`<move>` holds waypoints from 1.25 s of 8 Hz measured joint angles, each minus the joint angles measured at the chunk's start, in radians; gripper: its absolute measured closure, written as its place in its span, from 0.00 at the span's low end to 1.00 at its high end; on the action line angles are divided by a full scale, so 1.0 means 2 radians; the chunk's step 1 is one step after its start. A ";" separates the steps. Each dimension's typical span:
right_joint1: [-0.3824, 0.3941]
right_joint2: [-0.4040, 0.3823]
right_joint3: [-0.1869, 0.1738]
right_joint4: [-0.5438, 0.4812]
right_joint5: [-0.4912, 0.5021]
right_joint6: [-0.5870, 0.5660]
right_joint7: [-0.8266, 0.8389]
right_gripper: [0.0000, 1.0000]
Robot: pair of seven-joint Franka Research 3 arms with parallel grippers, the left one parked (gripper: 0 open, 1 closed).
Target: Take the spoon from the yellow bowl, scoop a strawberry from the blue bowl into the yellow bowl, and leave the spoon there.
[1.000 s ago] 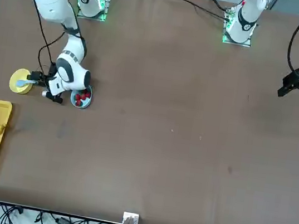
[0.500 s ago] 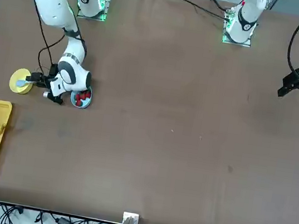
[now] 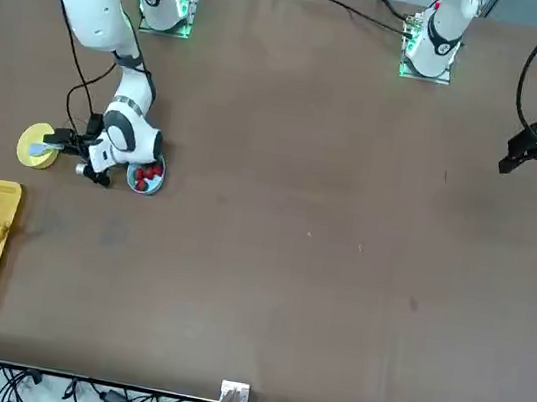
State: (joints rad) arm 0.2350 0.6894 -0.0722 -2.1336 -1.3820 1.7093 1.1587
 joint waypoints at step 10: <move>0.000 0.014 -0.001 0.018 0.000 -0.015 0.001 0.34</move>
State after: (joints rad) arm 0.2350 0.7173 -0.0736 -2.0973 -1.3827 1.6793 1.1600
